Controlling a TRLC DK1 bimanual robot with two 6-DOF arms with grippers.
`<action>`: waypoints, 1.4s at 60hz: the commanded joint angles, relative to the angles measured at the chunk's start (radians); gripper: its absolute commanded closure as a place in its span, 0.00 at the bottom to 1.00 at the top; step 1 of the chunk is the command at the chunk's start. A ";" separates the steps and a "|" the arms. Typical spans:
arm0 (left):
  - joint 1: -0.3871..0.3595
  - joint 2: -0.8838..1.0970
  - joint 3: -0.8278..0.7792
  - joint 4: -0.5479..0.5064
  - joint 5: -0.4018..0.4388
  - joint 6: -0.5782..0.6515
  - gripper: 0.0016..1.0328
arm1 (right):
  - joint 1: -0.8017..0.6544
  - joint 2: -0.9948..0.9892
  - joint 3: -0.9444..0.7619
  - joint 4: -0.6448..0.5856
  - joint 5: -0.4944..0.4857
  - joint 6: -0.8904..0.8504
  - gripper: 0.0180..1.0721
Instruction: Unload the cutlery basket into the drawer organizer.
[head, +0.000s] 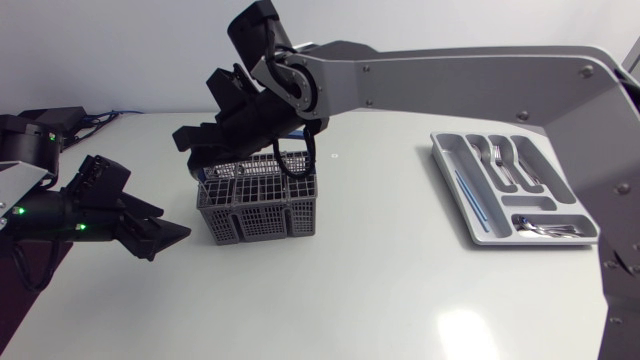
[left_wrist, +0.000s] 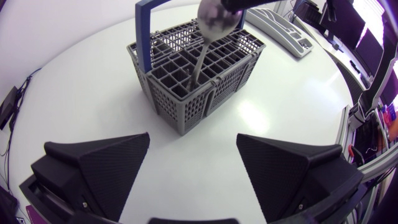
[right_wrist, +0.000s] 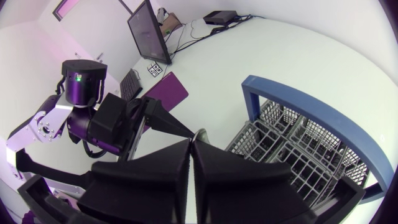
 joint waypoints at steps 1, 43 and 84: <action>-0.006 -0.014 -0.029 -0.012 0.009 0.013 0.05 | -0.012 -0.037 -0.023 0.014 -0.016 0.021 0.95; -0.035 -0.034 -0.011 -0.049 0.007 -0.006 0.05 | -0.196 -0.184 0.011 -0.283 -0.131 -0.018 0.95; -0.064 -0.086 0.000 -0.090 -0.014 -0.032 0.05 | -0.536 -0.482 -0.345 -0.489 0.348 -0.227 0.95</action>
